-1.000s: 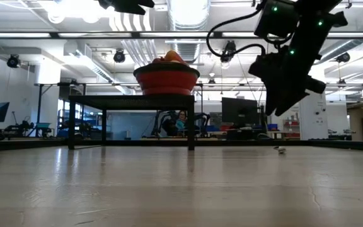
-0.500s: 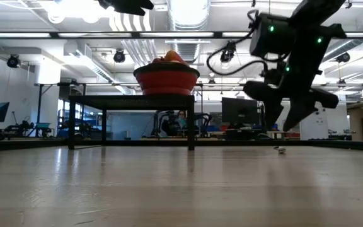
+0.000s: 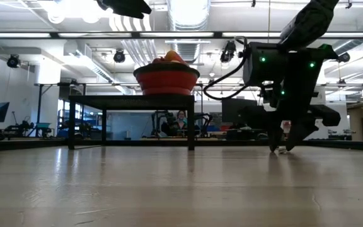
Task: Pick & Place Fruit
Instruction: Put the blue table knife on the shelf
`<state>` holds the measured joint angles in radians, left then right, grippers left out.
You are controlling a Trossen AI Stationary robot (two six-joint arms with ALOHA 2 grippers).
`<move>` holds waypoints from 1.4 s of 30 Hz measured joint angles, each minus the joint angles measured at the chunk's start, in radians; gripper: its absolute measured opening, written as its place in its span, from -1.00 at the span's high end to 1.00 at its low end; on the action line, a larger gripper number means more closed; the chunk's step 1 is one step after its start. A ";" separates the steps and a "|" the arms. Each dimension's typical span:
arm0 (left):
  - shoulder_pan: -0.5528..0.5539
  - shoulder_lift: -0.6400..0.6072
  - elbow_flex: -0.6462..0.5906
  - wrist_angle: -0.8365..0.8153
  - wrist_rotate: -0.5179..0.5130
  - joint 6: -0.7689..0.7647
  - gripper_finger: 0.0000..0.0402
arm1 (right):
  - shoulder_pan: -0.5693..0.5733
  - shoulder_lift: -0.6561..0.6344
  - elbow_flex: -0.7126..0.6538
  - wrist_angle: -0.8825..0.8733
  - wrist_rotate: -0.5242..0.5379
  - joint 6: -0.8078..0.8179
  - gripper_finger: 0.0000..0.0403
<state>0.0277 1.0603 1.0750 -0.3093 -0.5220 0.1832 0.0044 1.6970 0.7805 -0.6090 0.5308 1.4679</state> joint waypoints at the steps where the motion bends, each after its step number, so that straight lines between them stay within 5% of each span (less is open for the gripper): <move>1: 0.000 0.000 0.000 -0.003 0.000 0.000 -0.85 | 0.000 0.003 0.000 0.002 -0.003 -0.001 0.16; 16: 0.000 -0.014 0.000 -0.034 0.000 -0.015 -0.85 | 0.004 -0.035 -0.002 -0.021 -0.085 -0.153 0.84; 42: 0.000 -0.023 0.000 -0.046 0.000 -0.057 -0.85 | 0.038 -0.324 -0.007 -0.232 -0.038 -0.317 0.84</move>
<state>0.0273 1.0370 1.0752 -0.3557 -0.5220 0.1261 0.0426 1.3725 0.7738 -0.8414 0.4931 1.1511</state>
